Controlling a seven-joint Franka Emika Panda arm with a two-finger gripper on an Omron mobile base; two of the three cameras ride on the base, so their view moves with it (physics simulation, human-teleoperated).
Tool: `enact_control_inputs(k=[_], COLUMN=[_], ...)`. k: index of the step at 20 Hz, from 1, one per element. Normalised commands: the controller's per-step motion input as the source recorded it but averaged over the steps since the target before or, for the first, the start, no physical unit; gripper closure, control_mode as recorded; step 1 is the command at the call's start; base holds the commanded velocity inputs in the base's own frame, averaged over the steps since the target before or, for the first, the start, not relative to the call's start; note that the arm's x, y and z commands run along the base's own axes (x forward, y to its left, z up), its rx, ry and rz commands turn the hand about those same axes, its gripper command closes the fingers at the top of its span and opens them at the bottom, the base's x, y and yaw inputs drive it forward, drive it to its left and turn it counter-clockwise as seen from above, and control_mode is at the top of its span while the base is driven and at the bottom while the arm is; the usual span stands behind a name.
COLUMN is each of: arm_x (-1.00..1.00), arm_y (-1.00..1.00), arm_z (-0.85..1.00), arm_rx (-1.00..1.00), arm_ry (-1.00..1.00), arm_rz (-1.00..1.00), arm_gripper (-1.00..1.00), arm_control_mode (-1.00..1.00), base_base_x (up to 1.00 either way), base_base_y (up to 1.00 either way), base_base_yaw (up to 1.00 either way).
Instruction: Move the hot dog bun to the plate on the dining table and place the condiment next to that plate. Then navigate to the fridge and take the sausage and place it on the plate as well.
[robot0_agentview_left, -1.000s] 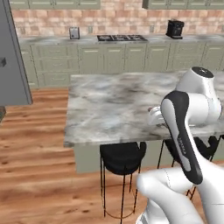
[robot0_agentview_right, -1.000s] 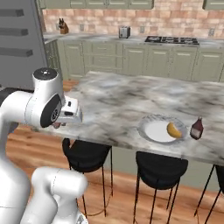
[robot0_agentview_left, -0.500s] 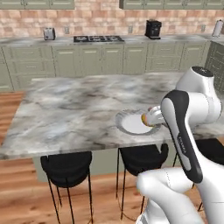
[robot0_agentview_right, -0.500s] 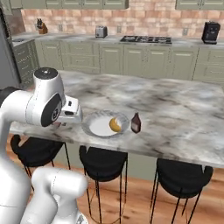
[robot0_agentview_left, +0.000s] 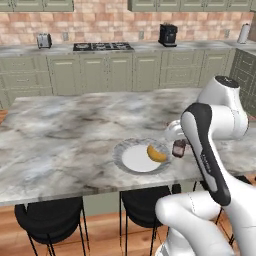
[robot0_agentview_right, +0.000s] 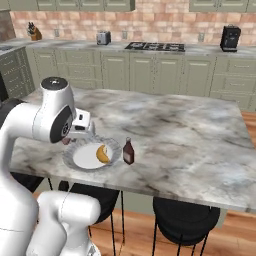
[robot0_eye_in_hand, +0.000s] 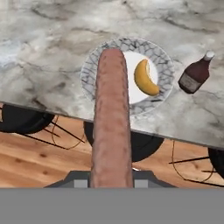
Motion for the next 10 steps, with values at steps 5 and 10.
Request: enact_control_inputs(k=[5,10], arm_x=[0.64,0.71], arm_y=[0.88,0.46], arm_z=[-0.34,-0.84], arm_rx=[-0.11,-0.06], arm_ry=[0.02,0.03], arm_rz=[-0.01,0.00], arm_gripper=[1.00,1.00], arm_control_mode=[-1.00,-1.00], base_base_x=[0.00,0.00], base_base_y=[0.00,0.00], base_base_yaw=[0.00,0.00])
